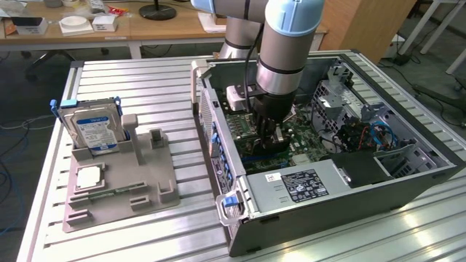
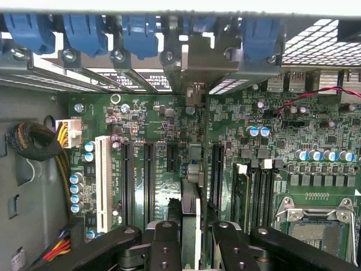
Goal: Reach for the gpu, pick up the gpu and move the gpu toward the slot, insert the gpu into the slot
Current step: 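Insert the gpu into the slot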
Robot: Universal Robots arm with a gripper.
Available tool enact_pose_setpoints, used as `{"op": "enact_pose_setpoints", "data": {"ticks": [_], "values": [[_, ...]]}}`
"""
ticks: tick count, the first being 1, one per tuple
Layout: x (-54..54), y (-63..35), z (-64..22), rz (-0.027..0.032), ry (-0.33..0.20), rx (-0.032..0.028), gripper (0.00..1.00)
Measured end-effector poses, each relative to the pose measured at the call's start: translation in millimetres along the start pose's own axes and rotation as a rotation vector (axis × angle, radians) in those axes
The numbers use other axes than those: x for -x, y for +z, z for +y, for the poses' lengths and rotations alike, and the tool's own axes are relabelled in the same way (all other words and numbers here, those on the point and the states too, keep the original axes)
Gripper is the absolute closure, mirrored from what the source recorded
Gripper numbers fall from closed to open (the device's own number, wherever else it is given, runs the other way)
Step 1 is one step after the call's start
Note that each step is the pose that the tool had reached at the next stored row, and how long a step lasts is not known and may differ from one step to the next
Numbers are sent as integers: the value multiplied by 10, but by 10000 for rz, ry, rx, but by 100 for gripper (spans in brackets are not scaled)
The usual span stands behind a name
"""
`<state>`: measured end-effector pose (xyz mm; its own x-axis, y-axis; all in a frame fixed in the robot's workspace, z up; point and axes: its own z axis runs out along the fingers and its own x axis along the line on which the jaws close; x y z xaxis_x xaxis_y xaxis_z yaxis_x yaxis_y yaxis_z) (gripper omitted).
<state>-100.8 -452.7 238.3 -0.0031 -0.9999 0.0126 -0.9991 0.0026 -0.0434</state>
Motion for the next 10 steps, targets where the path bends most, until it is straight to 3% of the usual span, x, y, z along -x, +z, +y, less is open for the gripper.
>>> {"op": "enact_pose_setpoints", "data": {"ticks": [10], "values": [[0,2,-5,-1,1,0,74]]}}
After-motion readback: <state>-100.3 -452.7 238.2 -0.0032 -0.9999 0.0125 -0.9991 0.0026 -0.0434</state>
